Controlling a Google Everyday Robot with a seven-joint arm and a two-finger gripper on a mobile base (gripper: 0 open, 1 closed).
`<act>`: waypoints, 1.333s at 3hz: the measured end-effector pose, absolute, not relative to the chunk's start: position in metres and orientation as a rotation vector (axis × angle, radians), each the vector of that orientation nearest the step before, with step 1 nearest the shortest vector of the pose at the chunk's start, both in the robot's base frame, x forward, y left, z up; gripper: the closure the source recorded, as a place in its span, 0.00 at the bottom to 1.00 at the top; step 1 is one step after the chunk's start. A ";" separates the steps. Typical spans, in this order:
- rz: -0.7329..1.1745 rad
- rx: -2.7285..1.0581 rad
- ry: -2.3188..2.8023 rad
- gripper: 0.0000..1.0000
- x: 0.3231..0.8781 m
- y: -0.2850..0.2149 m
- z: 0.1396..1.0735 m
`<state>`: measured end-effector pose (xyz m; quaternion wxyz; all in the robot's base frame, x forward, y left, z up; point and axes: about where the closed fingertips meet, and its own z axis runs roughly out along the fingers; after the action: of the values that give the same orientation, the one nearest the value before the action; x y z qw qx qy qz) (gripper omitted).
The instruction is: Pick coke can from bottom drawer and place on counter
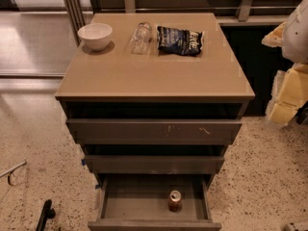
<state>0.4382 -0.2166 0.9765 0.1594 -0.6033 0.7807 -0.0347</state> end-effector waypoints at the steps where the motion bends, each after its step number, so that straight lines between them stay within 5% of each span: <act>1: -0.099 -1.724 2.231 0.00 0.438 -0.217 0.976; 3: -0.036 -1.685 2.255 0.39 0.435 -0.220 0.907; 4: 0.152 -1.616 2.283 0.63 0.426 -0.222 0.810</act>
Offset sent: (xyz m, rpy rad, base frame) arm -0.0018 -0.0041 -0.0481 0.0326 0.0318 -0.0181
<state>0.4256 -0.2222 0.8104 0.1695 -0.5686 0.8032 0.0535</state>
